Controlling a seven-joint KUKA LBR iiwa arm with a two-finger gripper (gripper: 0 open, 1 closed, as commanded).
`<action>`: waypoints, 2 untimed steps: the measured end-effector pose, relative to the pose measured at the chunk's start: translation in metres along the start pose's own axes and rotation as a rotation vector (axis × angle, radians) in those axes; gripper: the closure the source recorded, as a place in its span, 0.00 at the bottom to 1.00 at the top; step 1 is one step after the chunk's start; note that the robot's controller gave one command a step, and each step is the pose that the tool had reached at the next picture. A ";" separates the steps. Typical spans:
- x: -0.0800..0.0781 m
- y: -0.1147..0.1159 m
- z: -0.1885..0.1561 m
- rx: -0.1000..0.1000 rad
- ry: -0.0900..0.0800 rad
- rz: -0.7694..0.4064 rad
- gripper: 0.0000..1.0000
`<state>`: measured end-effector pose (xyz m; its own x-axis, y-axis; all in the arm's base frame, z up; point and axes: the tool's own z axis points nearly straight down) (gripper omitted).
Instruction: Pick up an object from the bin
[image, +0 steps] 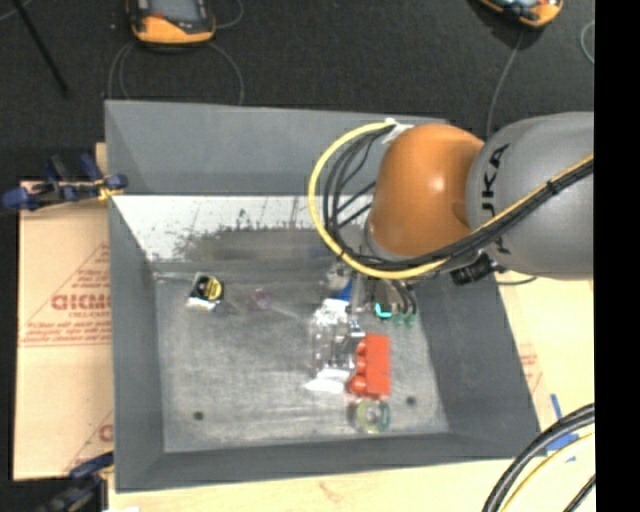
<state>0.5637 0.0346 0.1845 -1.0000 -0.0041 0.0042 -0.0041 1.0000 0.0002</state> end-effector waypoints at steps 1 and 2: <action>0.006 -0.036 0.064 -0.001 -0.033 -0.005 0.00; 0.069 -0.010 0.066 0.002 -0.026 -0.160 0.00</action>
Offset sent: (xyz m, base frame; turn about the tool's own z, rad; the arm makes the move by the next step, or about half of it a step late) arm -0.0211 -0.0563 -0.1145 -0.0054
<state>0.4941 0.0240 0.1187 -0.9863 -0.1633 -0.0212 -0.1633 0.9866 -0.0036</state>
